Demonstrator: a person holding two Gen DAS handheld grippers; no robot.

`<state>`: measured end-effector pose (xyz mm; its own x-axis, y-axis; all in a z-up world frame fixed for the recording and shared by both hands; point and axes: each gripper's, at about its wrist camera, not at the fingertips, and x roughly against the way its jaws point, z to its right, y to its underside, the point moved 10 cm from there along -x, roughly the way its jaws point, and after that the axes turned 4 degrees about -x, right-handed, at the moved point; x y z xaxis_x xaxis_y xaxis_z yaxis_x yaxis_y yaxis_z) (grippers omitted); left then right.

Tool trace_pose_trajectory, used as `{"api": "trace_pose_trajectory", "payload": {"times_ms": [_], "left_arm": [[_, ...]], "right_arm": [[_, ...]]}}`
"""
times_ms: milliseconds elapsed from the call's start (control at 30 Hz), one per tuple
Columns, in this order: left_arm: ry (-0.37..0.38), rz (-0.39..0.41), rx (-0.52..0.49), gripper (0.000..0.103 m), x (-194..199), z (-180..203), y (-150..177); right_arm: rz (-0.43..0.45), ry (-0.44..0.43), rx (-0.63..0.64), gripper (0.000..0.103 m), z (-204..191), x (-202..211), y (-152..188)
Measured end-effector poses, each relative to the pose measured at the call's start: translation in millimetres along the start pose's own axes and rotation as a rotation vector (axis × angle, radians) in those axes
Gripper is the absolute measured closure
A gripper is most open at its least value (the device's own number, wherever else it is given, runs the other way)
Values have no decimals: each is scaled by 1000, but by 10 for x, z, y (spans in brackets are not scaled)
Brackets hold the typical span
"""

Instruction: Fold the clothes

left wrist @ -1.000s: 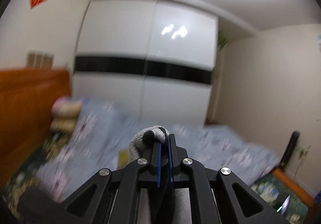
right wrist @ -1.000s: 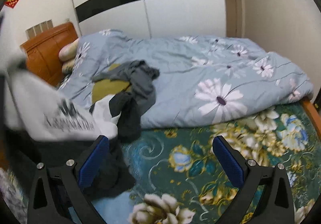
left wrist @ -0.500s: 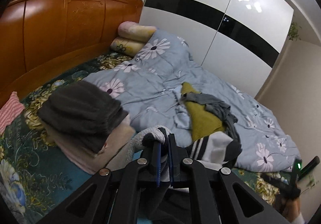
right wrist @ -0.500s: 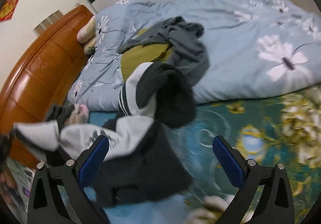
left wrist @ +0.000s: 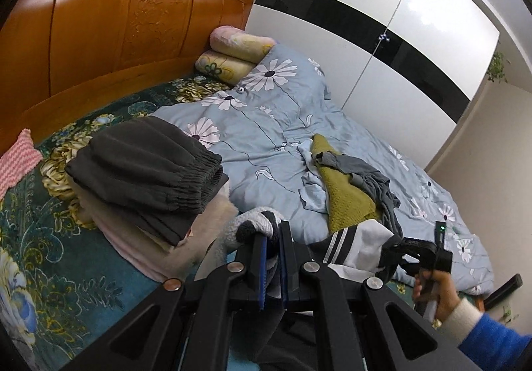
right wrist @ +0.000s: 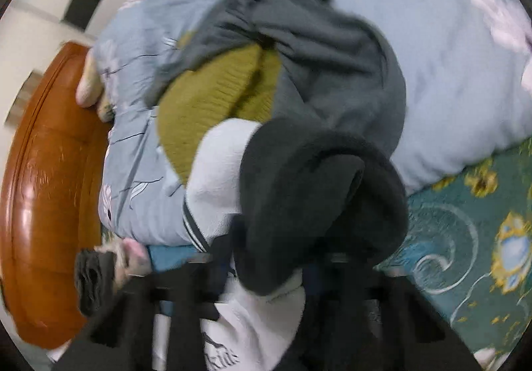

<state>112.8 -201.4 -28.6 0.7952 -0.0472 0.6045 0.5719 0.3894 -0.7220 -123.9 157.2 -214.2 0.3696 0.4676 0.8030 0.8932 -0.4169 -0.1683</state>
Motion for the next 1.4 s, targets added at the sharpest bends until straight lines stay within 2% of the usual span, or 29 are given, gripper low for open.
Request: {"api": "trace_pose_trajectory", "payload": {"times_ms": [100,200,333,467,600,700,767,867,967,1067,1300,1400], "left_arm": [[8,14,-17,96,26,69,-53],[30,33,-34,96,69,187,-110],[105,73,-52,97,184,489,-193],[179,113,-69,97,305,791,-274],[253,153,-86,97,433,1092,-352],[309,183,-100,96,533,1318,-410],[306,89,-111,96,263,1355,-105],[230,-132,-150,96,-431,1334,553],[184,-256,-161,96,-817,1329,1017],[118,-296,-161,96,-947,1242,1187],[126,-396,-72,89,-881,889,1204],[60,-433,-105,82,-750,746,1228]], "right_arm": [[42,-60,-9,92,-38,179,-73],[109,-145,-19,95,-58,614,-220],[256,-244,32,95,-56,1626,-461],[419,-275,154,95,8,2753,-517],[588,-306,171,95,442,3922,-363],[681,-195,144,95,1135,4413,-96],[640,-105,31,95,1851,4342,163],[541,26,-144,95,2821,4032,550],[499,27,-220,95,3134,3896,763],[457,29,-296,95,3443,3760,979],[358,33,-464,92,4132,3468,1476],[331,58,-437,91,4185,3553,1561]]}}
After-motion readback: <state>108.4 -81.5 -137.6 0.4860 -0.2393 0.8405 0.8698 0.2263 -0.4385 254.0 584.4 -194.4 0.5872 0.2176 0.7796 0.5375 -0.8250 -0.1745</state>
